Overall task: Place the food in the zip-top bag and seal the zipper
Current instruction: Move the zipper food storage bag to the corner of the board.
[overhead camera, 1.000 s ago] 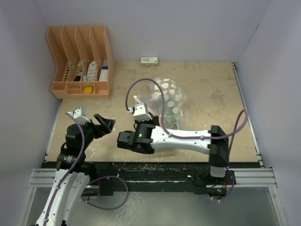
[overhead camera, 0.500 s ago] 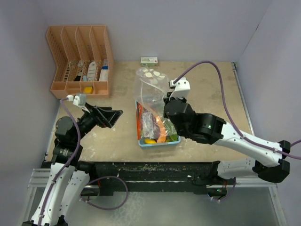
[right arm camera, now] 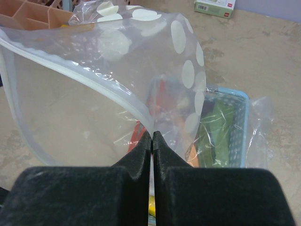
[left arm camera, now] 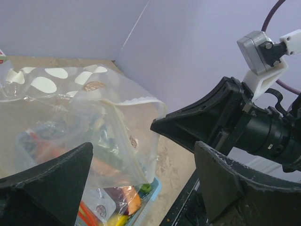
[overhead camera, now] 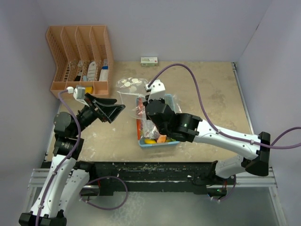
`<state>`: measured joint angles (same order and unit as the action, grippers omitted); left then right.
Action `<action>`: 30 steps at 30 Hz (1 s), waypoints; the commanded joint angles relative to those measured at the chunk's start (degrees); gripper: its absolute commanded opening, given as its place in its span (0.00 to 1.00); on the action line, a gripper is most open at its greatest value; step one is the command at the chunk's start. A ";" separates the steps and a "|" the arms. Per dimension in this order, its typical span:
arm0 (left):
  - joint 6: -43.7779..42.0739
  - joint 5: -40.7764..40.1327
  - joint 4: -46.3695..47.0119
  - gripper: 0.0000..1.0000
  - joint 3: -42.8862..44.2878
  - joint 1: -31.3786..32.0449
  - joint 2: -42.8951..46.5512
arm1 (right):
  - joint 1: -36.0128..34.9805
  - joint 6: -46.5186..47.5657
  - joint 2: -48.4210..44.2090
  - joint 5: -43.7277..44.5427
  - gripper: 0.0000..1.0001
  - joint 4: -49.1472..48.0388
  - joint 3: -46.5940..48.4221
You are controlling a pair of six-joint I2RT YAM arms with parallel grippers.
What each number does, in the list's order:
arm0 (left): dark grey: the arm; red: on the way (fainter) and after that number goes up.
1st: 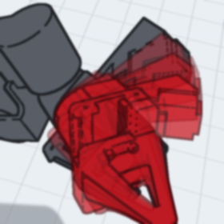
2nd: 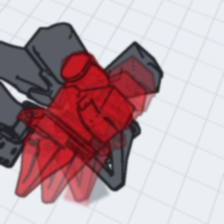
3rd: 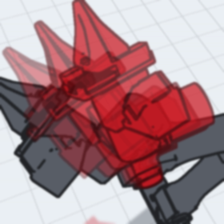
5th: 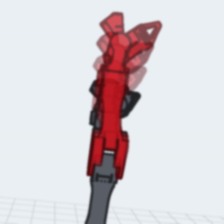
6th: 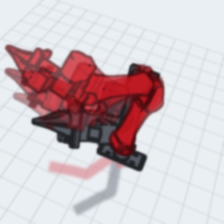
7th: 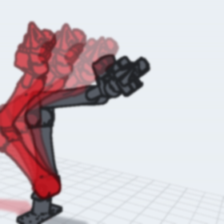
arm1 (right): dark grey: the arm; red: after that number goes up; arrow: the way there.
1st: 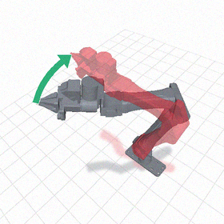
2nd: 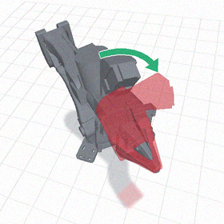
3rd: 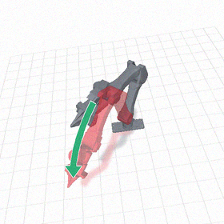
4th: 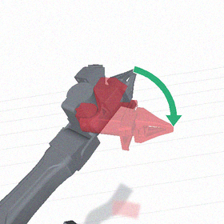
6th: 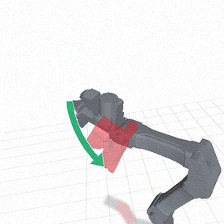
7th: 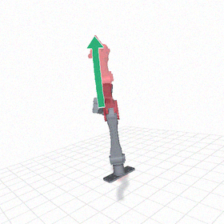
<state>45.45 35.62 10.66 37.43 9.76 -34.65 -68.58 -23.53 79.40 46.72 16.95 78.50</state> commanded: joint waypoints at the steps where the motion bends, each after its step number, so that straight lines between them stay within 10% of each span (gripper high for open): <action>1: -1.43 -0.15 -0.46 0.90 1.35 -0.27 -0.66 | -0.10 1.77 -0.66 0.13 0.00 -5.60 1.37; 30: -7.44 -16.79 -11.10 0.66 -1.83 9.49 -9.91 | 0.02 0.72 3.62 -3.80 0.00 -12.33 4.02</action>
<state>40.56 24.34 -2.26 35.24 15.64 -42.83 -68.55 -22.48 85.62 43.68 8.67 81.06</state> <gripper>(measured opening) 0.664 0.007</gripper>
